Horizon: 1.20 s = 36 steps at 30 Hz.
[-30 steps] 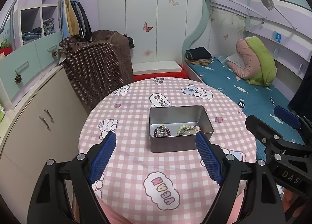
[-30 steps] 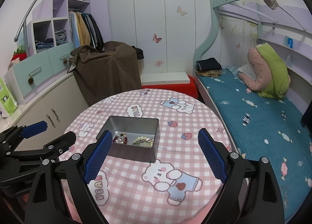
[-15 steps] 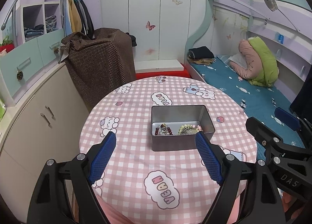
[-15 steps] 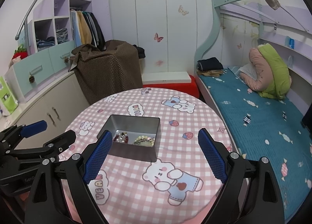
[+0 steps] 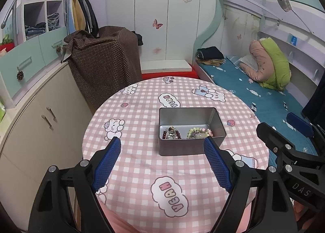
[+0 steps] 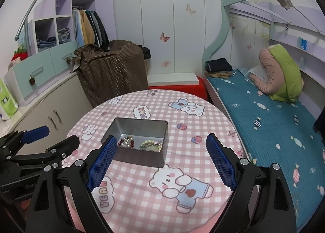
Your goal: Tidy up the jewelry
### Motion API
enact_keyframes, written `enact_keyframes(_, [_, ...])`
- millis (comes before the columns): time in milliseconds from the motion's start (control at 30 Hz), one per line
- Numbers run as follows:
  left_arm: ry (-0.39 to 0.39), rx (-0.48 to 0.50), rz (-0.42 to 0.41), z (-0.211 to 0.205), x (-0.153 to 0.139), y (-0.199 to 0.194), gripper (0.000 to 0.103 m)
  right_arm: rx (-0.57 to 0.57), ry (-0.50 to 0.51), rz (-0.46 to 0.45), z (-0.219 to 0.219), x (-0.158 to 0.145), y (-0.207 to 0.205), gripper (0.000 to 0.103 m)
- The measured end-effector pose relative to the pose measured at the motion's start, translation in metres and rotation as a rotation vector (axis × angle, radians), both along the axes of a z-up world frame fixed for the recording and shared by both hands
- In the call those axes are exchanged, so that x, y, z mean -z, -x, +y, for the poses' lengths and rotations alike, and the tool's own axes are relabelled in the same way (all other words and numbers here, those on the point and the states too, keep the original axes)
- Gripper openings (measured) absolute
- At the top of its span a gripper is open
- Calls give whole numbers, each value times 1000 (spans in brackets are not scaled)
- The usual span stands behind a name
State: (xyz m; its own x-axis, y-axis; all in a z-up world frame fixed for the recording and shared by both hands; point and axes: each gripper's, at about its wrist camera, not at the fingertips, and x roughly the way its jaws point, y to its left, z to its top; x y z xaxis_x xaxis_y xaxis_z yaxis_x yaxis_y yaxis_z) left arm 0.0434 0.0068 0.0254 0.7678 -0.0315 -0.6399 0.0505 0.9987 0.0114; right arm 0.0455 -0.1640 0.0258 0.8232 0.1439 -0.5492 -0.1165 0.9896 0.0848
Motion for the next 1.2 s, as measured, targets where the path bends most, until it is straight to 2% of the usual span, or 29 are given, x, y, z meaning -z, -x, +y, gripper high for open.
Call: enact_keyframes(1200, [-22,-8,0,-3,1,-7,81,12,-6,15,-2,6,-7,87])
